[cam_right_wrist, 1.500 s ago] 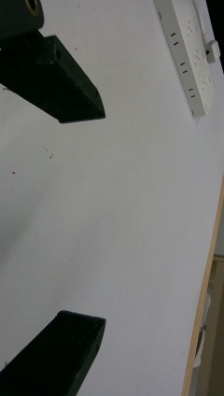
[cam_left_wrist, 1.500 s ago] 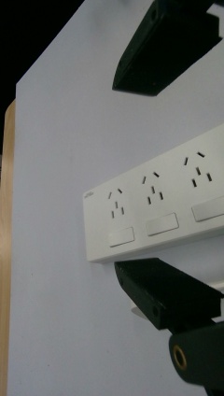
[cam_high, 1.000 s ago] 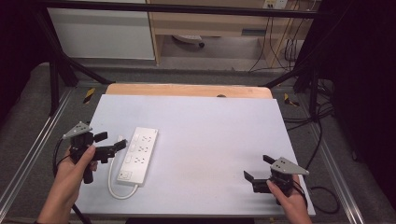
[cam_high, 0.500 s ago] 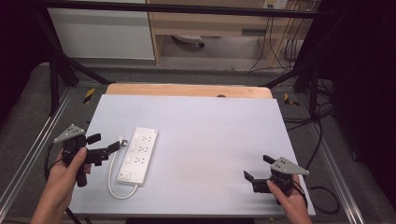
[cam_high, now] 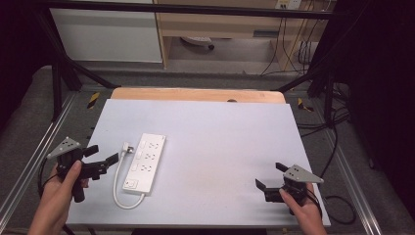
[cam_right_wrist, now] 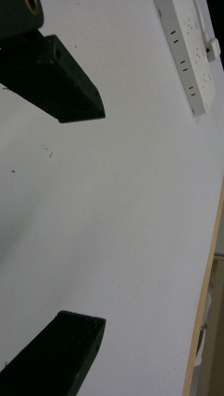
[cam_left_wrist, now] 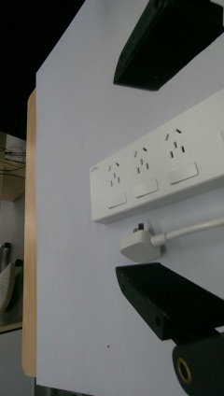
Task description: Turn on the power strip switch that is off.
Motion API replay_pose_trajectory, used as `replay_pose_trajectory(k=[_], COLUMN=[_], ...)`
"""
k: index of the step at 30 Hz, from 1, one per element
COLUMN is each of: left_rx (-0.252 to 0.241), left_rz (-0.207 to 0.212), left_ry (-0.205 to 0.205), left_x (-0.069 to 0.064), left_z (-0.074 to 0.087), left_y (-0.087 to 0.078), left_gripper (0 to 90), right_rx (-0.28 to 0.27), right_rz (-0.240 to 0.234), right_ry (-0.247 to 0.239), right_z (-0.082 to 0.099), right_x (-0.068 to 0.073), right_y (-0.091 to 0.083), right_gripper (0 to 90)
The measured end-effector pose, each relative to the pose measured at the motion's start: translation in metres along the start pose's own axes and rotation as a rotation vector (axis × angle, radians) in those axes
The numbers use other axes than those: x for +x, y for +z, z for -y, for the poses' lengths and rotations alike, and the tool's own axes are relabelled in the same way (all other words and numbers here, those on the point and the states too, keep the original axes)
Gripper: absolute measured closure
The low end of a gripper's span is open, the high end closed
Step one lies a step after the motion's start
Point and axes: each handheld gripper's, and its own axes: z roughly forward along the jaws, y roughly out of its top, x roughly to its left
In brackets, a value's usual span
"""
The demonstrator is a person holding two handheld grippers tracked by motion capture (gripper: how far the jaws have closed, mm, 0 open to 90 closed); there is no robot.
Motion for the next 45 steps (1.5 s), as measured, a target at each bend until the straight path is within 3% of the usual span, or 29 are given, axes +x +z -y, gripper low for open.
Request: replay_pose_trajectory(k=[11,24,34,45], left_rx=[0.02,0.044,0.03,0.016], left_rz=[-0.022,-0.042,-0.047,-0.036], left_ry=[-0.012,0.023,0.068,0.07], left_x=[0.009,0.018,0.017,0.014], left_z=[0.026,0.058,0.073,0.085], left_y=[0.0,0.006,0.005,0.004], left_gripper=[8.0,8.0,8.0,7.8], right_rx=[0.001,0.004,0.007,0.014], right_rz=[0.001,0.0,0.004,0.029], right_ry=[0.001,0.0,-0.001,0.006], right_z=[0.0,0.0,0.0,0.001], right_x=[0.0,0.0,-0.001,-0.003], right_y=[0.0,0.0,0.001,0.001], right_gripper=[2.7,2.7,2.7,2.5])
